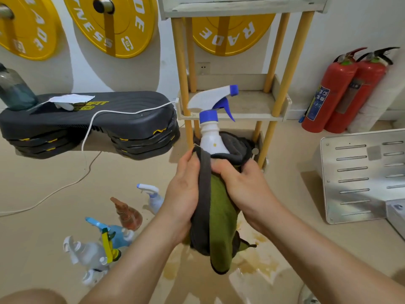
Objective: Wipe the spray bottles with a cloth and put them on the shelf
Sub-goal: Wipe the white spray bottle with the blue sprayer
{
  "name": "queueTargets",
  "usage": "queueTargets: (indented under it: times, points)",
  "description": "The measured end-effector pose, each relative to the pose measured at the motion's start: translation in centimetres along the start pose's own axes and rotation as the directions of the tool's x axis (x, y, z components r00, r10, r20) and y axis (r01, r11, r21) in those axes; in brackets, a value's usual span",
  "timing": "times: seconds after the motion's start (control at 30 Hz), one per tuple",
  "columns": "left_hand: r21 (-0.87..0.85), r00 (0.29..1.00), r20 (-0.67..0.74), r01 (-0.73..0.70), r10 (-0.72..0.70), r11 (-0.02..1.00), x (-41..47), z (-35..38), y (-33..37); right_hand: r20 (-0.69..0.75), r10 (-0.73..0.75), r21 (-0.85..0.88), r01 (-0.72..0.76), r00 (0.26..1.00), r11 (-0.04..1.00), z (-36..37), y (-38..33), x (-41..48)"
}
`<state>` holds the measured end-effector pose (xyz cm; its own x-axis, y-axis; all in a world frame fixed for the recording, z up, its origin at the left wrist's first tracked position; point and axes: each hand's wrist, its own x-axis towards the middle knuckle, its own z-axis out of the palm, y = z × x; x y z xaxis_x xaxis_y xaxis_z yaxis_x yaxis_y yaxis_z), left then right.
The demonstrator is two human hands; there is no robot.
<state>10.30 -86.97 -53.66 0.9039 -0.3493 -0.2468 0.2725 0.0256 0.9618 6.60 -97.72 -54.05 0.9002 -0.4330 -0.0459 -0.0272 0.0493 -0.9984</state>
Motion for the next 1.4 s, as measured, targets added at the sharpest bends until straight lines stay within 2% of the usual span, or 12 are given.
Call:
queueTargets:
  times: [0.13,0.27,0.37,0.5,0.67,0.87,0.97,1.1,1.2,1.27,1.33,1.4]
  points:
    - [0.061,0.995,-0.005,0.099,-0.099,0.993,0.3,0.0,0.3,-0.120,-0.010,-0.033,0.006,0.993,0.999,0.5,0.3,0.1]
    - [0.103,0.981,0.127,-0.159,0.146,0.982,0.3,0.8,-0.5,-0.257,0.022,0.075,-0.003,0.966,0.997,-0.1,-0.3,0.9]
    - [0.116,0.968,0.123,-0.231,0.216,0.966,0.8,0.7,-0.9,-0.126,0.121,0.083,-0.111,0.985,0.990,-0.6,-1.1,1.0]
    - [0.103,0.984,-0.034,-0.170,0.174,0.980,1.0,0.7,-0.6,0.127,0.274,0.027,-0.279,0.953,0.960,-0.8,-1.1,1.1]
    - [0.001,0.961,-0.251,-0.117,0.114,0.993,2.5,0.0,-0.1,0.263,0.316,0.035,-0.337,0.911,0.941,-1.1,-0.4,-0.2]
    - [-0.047,0.993,0.114,-0.038,0.044,0.998,1.9,-0.7,0.9,0.256,0.168,0.041,-0.184,0.952,0.982,-1.9,-0.4,-0.4]
    - [-0.003,0.990,0.135,-0.028,0.028,1.000,2.0,-0.7,1.1,0.199,0.074,-0.061,-0.063,0.977,0.996,-1.9,-0.2,-0.5]
    - [0.024,0.994,-0.068,-0.083,0.084,0.996,1.9,-0.2,1.2,0.081,-0.041,-0.284,0.062,0.996,0.957,-1.8,-0.2,0.0]
    - [0.037,0.977,-0.157,-0.143,0.147,0.989,1.8,-0.1,1.2,0.178,0.114,-0.398,-0.034,0.977,0.917,-3.0,-2.2,0.2]
    - [0.011,0.966,-0.203,-0.161,0.160,0.987,2.0,-0.3,1.4,0.184,0.202,-0.616,-0.047,0.962,0.786,-4.8,-4.2,0.4]
    - [-0.004,0.963,-0.217,-0.161,0.157,0.987,2.1,-0.4,1.7,0.036,-0.090,-0.805,0.082,0.995,0.588,-6.2,-5.8,0.7]
    - [0.007,0.963,-0.216,-0.164,0.162,0.986,2.0,-0.1,1.5,0.007,-0.414,-0.754,0.277,0.910,0.595,-5.6,-6.7,0.4]
